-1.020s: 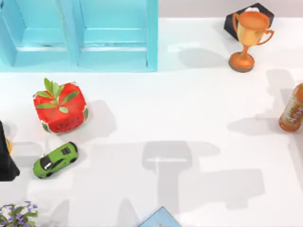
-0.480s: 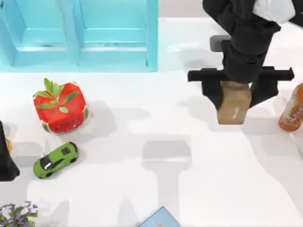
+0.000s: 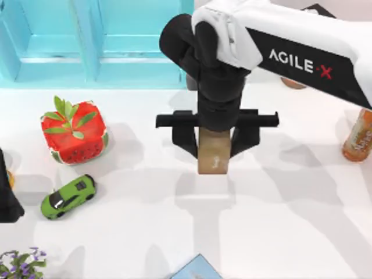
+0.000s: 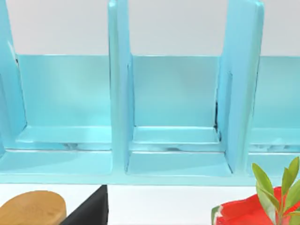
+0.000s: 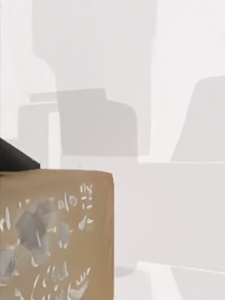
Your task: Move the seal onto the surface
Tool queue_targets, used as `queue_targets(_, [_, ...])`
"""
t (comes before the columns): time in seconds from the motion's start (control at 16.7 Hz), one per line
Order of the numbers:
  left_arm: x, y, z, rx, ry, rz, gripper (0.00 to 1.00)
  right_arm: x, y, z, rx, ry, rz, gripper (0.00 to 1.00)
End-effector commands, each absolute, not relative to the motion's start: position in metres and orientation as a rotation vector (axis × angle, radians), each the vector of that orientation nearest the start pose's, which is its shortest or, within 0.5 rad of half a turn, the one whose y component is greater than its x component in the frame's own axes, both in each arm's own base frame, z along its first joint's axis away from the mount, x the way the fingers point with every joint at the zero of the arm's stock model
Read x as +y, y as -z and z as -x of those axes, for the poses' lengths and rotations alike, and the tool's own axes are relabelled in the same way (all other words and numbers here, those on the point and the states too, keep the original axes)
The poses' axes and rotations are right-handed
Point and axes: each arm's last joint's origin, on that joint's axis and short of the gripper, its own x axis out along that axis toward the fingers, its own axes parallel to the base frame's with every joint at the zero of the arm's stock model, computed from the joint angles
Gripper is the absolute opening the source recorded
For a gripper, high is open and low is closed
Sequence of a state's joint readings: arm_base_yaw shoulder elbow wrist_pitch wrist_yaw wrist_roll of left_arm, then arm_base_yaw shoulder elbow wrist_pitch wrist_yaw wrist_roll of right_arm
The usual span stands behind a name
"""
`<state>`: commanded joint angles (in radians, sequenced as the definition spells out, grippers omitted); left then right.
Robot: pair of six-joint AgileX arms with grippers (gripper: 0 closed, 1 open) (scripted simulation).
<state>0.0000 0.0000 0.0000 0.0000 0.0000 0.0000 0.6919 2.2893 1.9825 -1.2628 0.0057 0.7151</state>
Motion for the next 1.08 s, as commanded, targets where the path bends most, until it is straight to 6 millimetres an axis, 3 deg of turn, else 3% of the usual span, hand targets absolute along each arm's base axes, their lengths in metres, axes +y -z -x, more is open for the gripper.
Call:
queue_targets(0.24, [-0.001, -0.16, -0.106, 0.0, 0.0, 0.0, 1.0, 0.29, -0.181, -0.345, 1.573, 0.015, -0.013, 0.0])
queue_targets(0.6, [-0.001, -0.16, -0.106, 0.0, 0.0, 0.0, 1.0, 0.293, -0.141, -0.345, 1.568, 0.01, -0.011, 0.0])
queue_targets(0.84, [-0.001, -0.16, -0.106, 0.0, 0.0, 0.0, 1.0, 0.293, -0.138, -0.344, 1.569, 0.01, -0.009, 0.0])
queue_targets(1.08, [-0.001, -0.16, -0.106, 0.0, 0.0, 0.0, 1.0, 0.293, -0.138, -0.344, 1.569, 0.01, -0.009, 0.3])
